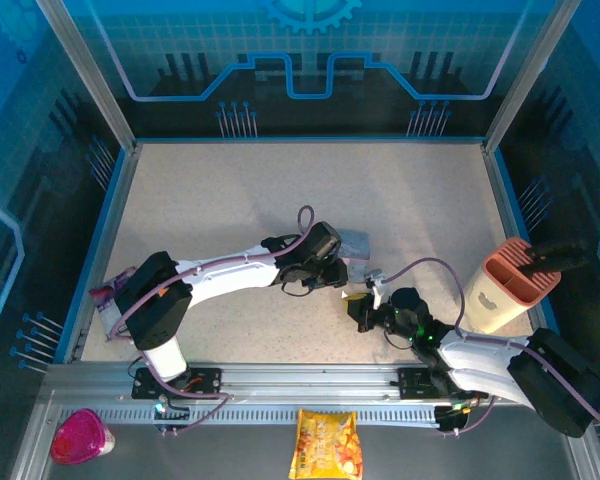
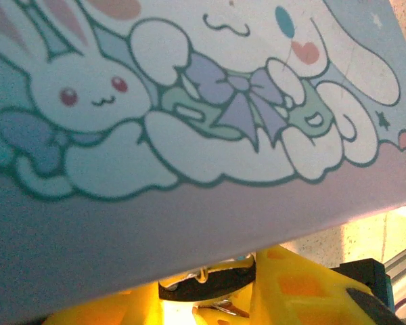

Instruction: Unlock the padlock with the key

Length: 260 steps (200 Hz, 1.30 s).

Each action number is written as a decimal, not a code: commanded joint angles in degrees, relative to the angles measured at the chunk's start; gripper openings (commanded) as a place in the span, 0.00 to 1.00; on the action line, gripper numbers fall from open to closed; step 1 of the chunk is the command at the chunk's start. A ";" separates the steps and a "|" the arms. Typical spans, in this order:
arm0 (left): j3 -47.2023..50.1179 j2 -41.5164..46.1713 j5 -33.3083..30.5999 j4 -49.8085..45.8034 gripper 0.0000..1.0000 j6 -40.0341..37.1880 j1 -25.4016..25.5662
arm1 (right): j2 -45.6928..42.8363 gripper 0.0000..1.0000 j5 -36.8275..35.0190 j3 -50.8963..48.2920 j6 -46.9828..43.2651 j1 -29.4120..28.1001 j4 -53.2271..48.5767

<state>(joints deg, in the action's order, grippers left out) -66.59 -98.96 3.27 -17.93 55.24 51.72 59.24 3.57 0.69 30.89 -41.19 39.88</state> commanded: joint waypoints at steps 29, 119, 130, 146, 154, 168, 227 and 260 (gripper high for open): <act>9.50 2.87 14.06 4.25 0.02 7.55 4.61 | -0.73 0.00 -6.38 2.65 2.26 3.73 15.54; 14.20 7.76 14.16 11.61 0.01 13.95 3.82 | -4.04 0.00 -1.98 2.54 4.55 7.25 13.98; 13.00 7.56 14.82 9.73 0.01 12.59 3.83 | -4.05 0.00 -0.78 2.89 3.82 7.65 13.43; 10.83 6.74 16.76 6.93 0.02 10.29 3.82 | -3.95 0.00 1.22 3.37 1.58 7.88 12.95; 10.22 6.42 17.69 6.06 0.01 9.60 3.82 | -4.00 0.00 2.01 3.61 0.60 8.03 12.55; 9.22 5.89 19.00 4.57 0.01 8.29 3.84 | -4.22 0.00 3.12 4.07 -0.26 8.51 11.99; 9.05 5.31 18.72 6.07 0.01 9.22 4.01 | -2.01 0.00 4.36 4.85 1.22 8.42 15.19; 9.17 4.83 18.38 7.13 0.01 9.89 4.09 | -0.91 0.00 2.82 5.34 1.97 6.81 17.14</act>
<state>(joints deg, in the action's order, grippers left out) -57.30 -92.84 7.33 -7.42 66.11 51.62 58.46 13.87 0.91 31.99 -34.57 42.57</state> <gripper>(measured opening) 0.292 0.060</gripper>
